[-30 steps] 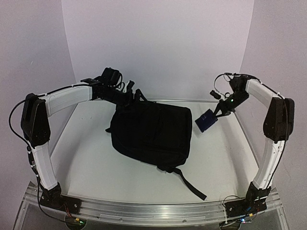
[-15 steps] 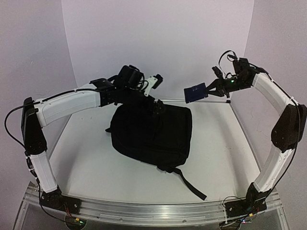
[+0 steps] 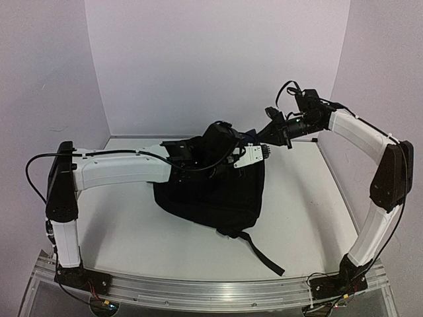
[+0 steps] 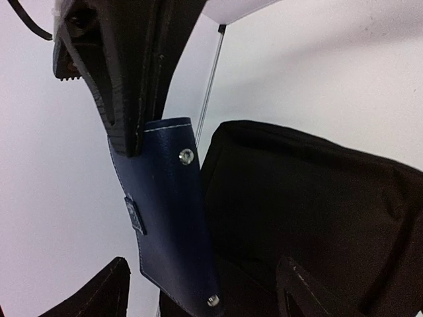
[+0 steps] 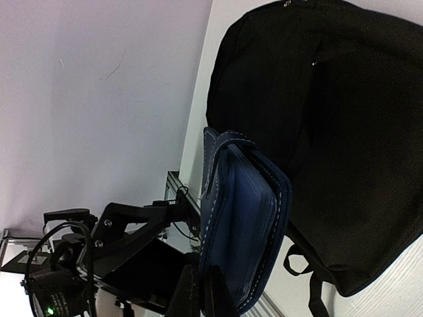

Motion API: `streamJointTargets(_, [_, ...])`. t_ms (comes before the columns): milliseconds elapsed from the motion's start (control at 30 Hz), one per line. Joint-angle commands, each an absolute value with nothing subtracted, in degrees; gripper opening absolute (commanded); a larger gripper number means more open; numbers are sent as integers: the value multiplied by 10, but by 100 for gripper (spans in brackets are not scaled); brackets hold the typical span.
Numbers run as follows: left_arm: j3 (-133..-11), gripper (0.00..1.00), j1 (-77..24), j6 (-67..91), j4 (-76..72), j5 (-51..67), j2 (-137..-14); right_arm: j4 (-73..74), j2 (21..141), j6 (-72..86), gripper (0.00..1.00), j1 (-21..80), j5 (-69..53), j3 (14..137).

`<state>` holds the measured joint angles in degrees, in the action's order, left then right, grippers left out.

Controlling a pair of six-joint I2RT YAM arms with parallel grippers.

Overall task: Pack the student bag
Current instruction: Place the personal item in the student bag.

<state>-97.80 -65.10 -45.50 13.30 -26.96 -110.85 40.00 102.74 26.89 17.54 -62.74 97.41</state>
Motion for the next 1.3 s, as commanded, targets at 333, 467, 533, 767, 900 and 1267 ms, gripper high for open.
streamJointTargets(333, [-973,7,-659,-498,34,-352,-1089,343,1005,302,29,191,-640,968])
streamJointTargets(467, [-1022,1,-621,-263,209,-264,-1054,351,1021,262,67,180,-521,1045])
streamJointTargets(533, [-1043,0,-575,-116,281,-195,-1035,359,1030,238,70,180,-459,1071])
streamJointTargets(767, [-936,0,-420,228,296,48,-957,403,1076,166,60,220,-304,1116])
streamJointTargets(900, [-847,0,-360,342,232,115,-919,414,1105,144,59,270,-238,1134])
streamJointTargets(1267, [-774,0,-345,409,177,134,-898,413,1212,167,56,350,-203,1154])
